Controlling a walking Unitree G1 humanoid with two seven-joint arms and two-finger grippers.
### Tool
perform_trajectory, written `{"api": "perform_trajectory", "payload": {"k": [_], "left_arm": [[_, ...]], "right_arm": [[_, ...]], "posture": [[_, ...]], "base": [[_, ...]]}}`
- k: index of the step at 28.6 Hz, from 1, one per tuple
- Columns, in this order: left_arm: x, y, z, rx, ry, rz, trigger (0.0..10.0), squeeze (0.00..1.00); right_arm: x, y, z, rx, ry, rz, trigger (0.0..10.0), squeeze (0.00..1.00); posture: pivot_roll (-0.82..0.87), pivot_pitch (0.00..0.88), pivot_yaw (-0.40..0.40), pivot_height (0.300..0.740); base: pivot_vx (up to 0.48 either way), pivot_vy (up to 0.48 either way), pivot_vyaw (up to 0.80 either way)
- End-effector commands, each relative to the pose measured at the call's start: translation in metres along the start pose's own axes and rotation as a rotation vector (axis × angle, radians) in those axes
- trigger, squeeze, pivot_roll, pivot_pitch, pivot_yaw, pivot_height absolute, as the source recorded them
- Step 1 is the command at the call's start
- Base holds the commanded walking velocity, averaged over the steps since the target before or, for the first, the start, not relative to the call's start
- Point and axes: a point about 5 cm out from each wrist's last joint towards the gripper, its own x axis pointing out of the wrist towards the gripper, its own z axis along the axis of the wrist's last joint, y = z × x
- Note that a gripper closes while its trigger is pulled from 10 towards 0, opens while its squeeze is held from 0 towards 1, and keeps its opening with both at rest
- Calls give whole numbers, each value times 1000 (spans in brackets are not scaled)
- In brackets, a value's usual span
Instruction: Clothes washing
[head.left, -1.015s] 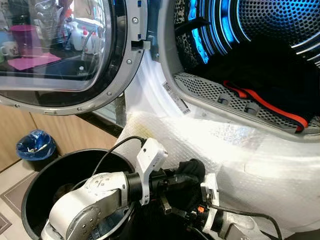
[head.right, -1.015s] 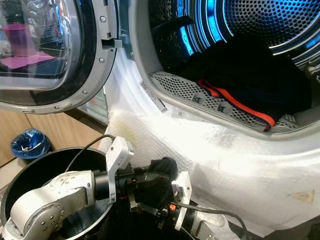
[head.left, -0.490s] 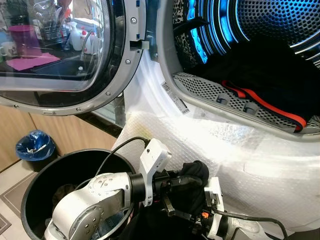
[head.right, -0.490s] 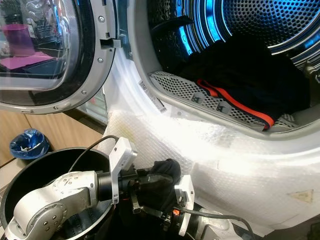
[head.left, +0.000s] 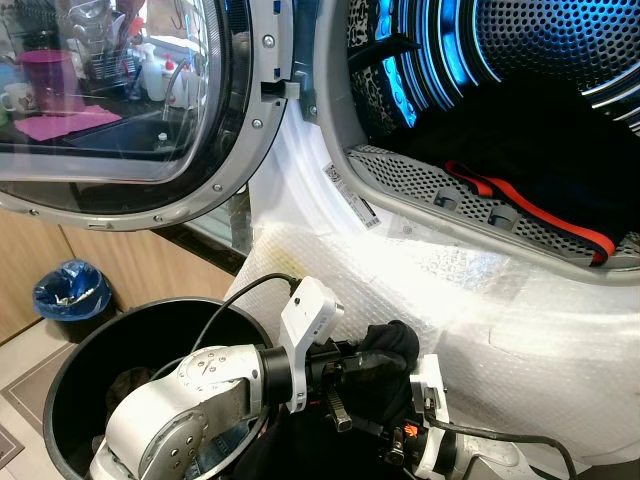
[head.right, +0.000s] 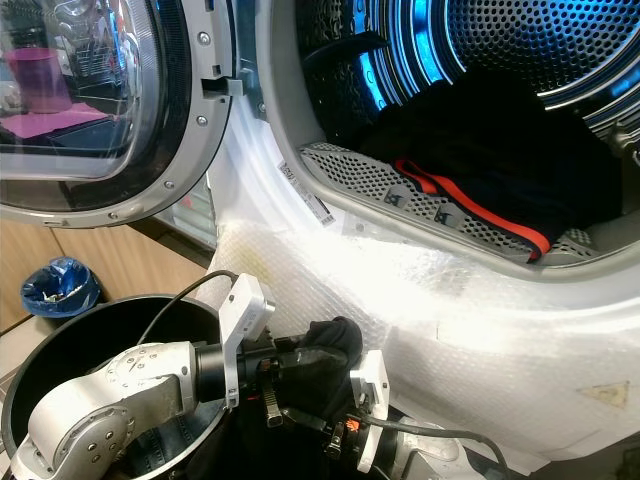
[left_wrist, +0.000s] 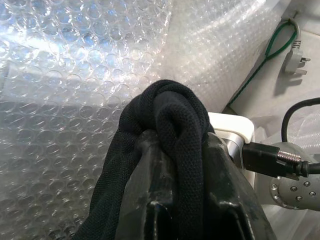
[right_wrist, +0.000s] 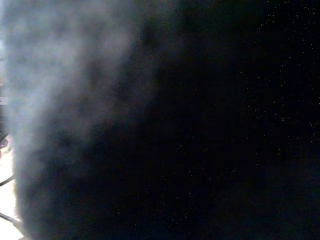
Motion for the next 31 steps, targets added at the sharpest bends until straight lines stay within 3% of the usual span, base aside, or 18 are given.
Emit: {"api": "perform_trajectory", "payload": {"k": [1,3,4,5,6,15,16,26,31], "left_arm": [[13,-27,25,73,-110,-157,0,0],[14,-27,24,72,-109,-153,314,0],[15,-27,23,76,-108,-149,4000,0],[16,-27,23,84,-105,-141,4000,0],[16,-27,22,88,-103,-136,10000,0],[14,-22,19,102,-103,-75,10000,0],[12,-21,20,94,-114,-73,10000,1000],[-5,-21,25,76,-149,-71,10000,1000],[-25,-16,24,66,-153,52,10000,1000]], "right_arm": [[19,13,-15,33,75,109,0,0],[18,11,-18,16,104,89,0,0],[19,11,-18,14,108,97,0,0],[19,12,-18,19,98,101,0,0],[20,12,-18,21,97,104,0,0],[23,10,-17,9,103,107,0,0],[23,10,-17,7,98,107,0,0],[22,12,-13,0,68,144,0,0],[17,16,-13,-5,71,178,0,0]], "posture": [[171,0,-88,740],[173,0,-86,740],[173,0,-86,740],[178,0,-87,740],[181,0,-86,740],[184,0,-77,740],[189,0,-78,740],[190,0,-78,740],[186,9,-73,740]], "base": [[0,0,0],[0,0,0],[0,0,0],[0,0,0],[0,0,0],[0,0,0],[0,0,0],[0,0,0],[0,0,0]]}}
